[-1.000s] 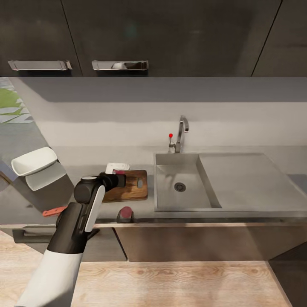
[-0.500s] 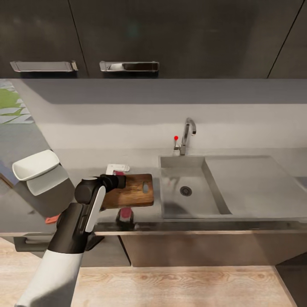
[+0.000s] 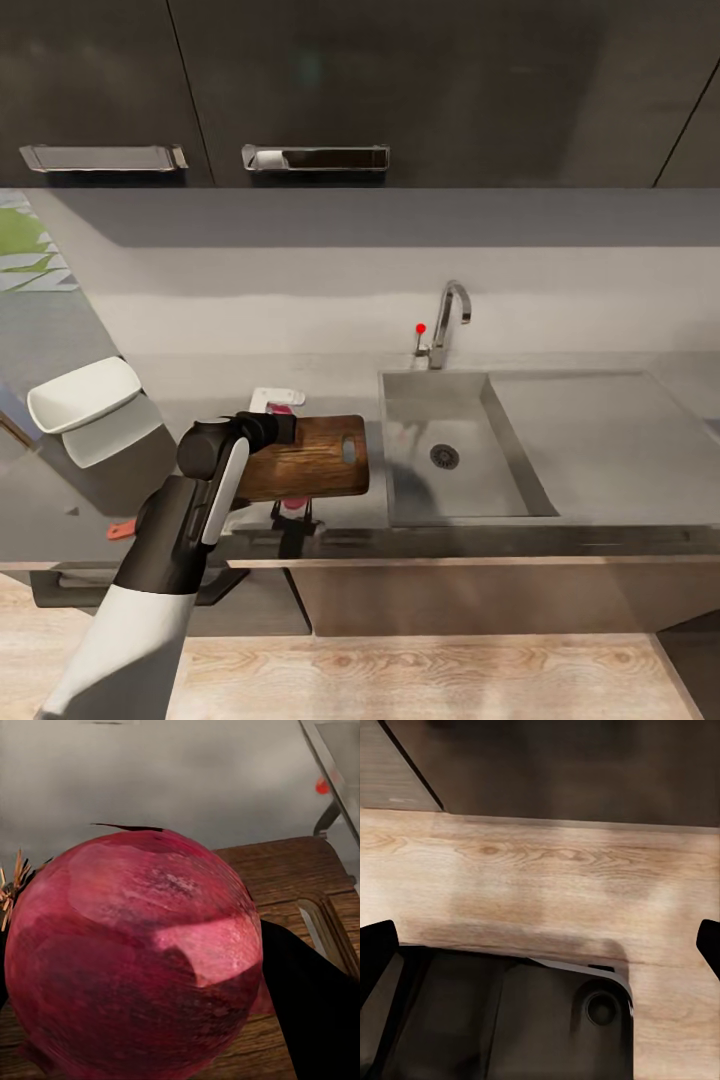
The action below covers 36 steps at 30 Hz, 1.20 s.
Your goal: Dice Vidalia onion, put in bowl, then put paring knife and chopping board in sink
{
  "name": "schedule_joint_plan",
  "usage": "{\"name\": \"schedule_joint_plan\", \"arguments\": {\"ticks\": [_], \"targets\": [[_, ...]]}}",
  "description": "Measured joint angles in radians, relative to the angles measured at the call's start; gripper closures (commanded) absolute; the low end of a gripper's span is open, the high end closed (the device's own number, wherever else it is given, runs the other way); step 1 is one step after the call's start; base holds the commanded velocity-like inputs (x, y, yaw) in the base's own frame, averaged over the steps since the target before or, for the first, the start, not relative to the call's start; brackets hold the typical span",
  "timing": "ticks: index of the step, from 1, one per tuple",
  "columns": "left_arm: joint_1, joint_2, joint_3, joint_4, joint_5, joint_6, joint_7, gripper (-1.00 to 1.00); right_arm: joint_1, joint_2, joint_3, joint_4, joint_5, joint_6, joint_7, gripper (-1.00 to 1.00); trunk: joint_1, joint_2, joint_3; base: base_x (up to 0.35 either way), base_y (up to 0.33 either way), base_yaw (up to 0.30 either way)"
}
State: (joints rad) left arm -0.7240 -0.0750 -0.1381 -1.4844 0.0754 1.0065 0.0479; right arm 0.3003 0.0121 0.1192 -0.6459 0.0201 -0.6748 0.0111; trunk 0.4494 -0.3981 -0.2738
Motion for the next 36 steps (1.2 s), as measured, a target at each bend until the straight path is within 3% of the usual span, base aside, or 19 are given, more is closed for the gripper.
{"name": "schedule_joint_plan", "arguments": {"ticks": [36], "targets": [[0.002,-0.002,-0.001,-0.002,-0.001,0.001,0.000,1.00,0.000,0.000,0.000,0.000,0.001,-0.001,0.000,-1.00,0.000,0.000,-0.020,-0.022,-0.003,0.000]]}}
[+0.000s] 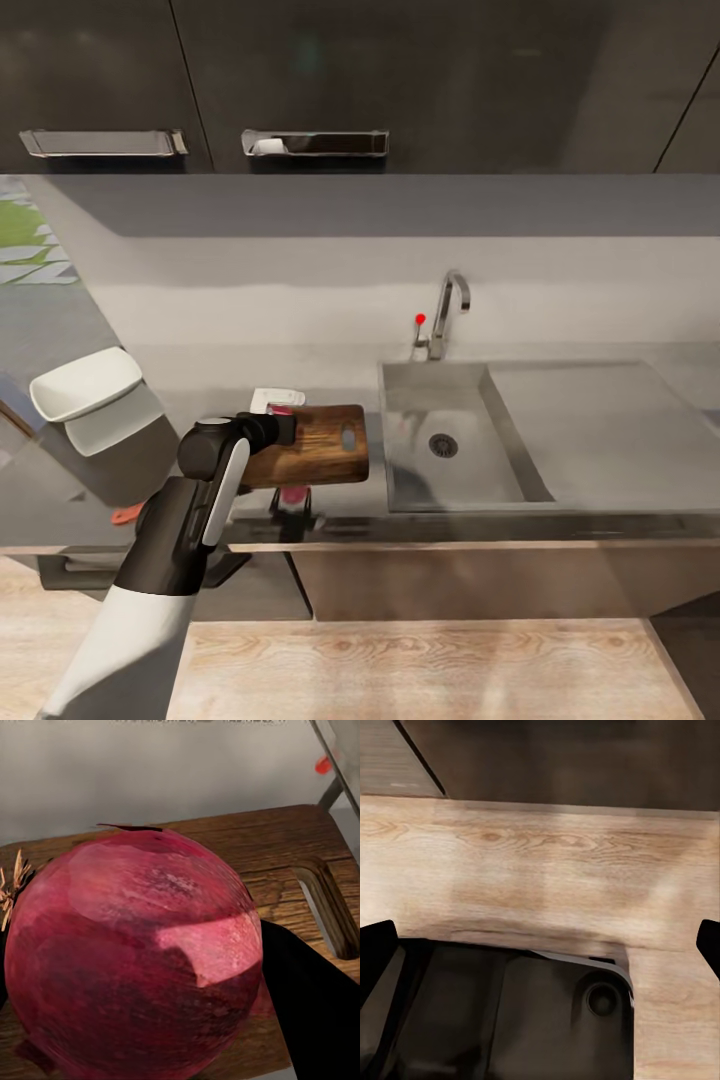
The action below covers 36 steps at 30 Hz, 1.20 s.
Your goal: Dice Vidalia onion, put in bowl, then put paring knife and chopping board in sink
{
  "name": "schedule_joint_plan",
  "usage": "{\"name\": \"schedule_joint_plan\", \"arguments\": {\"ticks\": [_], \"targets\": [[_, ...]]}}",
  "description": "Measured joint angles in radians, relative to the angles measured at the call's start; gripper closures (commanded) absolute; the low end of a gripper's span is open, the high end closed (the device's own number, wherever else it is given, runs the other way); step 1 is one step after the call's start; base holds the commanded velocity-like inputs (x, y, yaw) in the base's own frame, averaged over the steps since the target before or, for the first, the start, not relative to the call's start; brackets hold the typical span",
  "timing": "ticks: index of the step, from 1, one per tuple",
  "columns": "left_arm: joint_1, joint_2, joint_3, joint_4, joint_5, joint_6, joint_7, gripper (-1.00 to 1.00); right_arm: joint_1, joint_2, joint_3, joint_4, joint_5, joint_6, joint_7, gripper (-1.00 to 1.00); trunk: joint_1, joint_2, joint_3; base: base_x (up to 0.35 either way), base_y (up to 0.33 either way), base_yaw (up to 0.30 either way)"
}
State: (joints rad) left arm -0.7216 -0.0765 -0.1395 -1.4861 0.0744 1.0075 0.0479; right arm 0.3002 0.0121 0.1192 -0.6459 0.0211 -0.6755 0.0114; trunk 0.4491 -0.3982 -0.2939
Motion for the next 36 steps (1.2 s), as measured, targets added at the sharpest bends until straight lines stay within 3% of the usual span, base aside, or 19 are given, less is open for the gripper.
{"name": "schedule_joint_plan", "arguments": {"ticks": [16,36], "targets": [[0.000,-0.002,0.000,0.002,0.001,0.000,0.000,1.00,0.000,0.000,0.000,0.000,0.000,0.001,0.000,-1.00,0.000,0.000,-0.001,0.020,-0.015,0.000],[0.000,-0.002,0.000,0.002,0.001,0.001,0.000,1.00,0.000,0.000,0.000,0.000,0.000,0.001,0.000,-1.00,0.000,0.000,-0.029,0.000,0.000,0.053]]}}
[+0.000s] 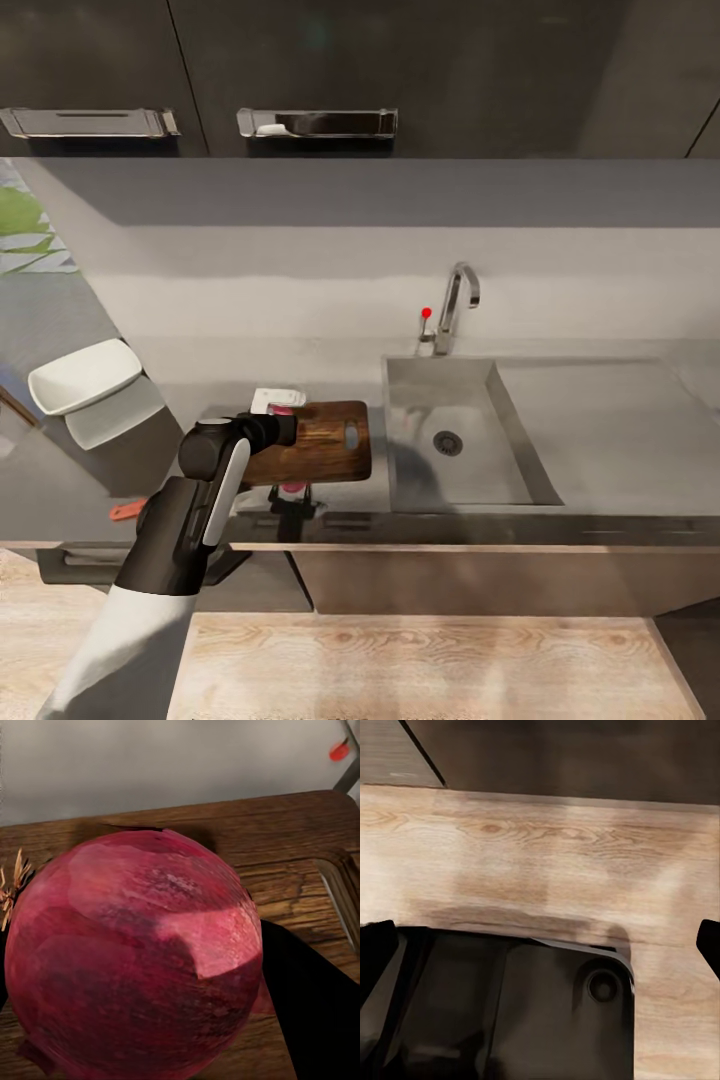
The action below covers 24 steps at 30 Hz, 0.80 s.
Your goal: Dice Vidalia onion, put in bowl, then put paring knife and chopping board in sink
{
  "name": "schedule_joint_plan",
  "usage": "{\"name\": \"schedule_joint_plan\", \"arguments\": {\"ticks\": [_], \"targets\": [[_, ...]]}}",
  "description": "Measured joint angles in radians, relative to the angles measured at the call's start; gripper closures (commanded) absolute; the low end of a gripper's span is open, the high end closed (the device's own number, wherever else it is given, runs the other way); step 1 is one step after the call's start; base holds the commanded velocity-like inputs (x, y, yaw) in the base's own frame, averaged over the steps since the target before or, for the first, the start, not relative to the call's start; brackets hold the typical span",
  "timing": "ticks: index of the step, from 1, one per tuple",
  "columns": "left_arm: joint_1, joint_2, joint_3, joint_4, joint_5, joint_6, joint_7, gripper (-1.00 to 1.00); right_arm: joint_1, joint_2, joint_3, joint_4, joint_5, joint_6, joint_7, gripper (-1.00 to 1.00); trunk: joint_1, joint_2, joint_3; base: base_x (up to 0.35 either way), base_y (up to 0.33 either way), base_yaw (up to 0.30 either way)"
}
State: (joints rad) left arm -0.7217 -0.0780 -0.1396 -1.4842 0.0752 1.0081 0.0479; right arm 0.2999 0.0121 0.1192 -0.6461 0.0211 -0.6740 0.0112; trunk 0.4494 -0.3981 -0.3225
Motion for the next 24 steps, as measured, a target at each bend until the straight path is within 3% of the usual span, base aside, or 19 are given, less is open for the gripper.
{"name": "schedule_joint_plan", "arguments": {"ticks": [11,24], "targets": [[0.000,0.000,0.000,-0.001,-0.001,0.000,0.000,1.00,0.000,0.000,0.000,-0.001,0.000,0.000,0.000,-1.00,0.000,0.000,-0.005,0.000,-0.113,0.011],[0.000,-0.002,-0.004,-0.003,-0.001,0.000,0.000,1.00,0.000,0.000,0.000,0.000,0.000,0.000,0.000,-1.00,0.000,0.000,-0.005,0.000,-0.013,0.000]]}}
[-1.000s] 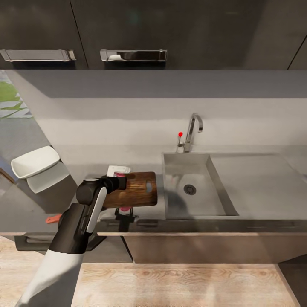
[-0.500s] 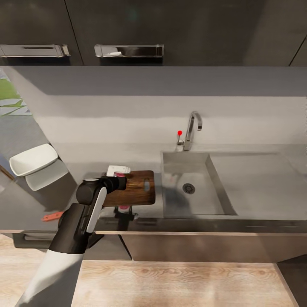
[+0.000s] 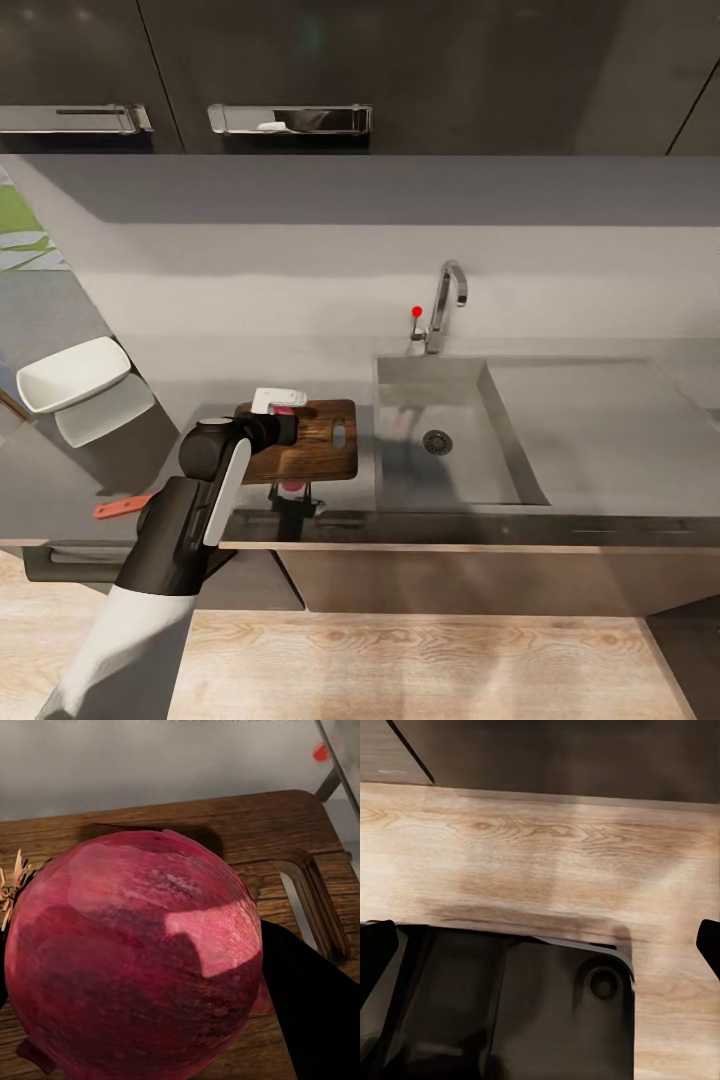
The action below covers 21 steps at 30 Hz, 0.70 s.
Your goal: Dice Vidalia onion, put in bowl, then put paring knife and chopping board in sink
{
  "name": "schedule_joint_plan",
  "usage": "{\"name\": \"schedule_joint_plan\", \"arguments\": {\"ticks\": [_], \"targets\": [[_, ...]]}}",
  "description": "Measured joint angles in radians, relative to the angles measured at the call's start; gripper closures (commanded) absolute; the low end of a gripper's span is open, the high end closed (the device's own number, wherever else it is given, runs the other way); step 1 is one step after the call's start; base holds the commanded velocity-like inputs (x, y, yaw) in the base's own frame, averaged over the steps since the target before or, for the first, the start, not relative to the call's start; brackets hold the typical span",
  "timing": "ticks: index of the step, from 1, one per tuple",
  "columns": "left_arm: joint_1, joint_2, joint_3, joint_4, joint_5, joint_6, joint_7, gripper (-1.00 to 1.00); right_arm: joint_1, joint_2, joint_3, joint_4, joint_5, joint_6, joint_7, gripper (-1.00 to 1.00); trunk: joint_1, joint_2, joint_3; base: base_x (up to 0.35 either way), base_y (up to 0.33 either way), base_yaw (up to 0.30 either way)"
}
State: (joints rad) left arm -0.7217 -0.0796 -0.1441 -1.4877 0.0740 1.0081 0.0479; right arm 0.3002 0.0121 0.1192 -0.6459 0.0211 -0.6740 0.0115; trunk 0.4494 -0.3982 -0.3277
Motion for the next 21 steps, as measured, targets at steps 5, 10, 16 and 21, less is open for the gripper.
{"name": "schedule_joint_plan", "arguments": {"ticks": [5,10,16,21], "targets": [[0.000,0.001,0.000,0.001,0.000,0.000,0.000,1.00,0.000,0.000,0.000,0.000,0.000,0.000,0.001,-1.00,0.000,0.000,0.000,0.000,0.000,0.000],[0.000,0.000,0.000,0.002,0.000,0.000,0.000,1.00,0.000,-0.001,0.000,-0.001,0.002,0.000,0.001,-1.00,0.000,0.000,0.000,0.000,0.000,0.000],[0.000,0.000,0.000,0.002,0.001,0.000,0.000,1.00,0.000,-0.001,0.000,0.000,0.001,0.000,0.001,-1.00,0.000,0.000,0.000,0.000,0.000,0.000],[0.000,0.001,0.000,0.003,0.001,-0.001,0.000,1.00,0.000,-0.002,0.000,0.000,0.001,0.000,0.001,-1.00,0.000,0.000,0.000,0.000,0.000,0.000]]}}
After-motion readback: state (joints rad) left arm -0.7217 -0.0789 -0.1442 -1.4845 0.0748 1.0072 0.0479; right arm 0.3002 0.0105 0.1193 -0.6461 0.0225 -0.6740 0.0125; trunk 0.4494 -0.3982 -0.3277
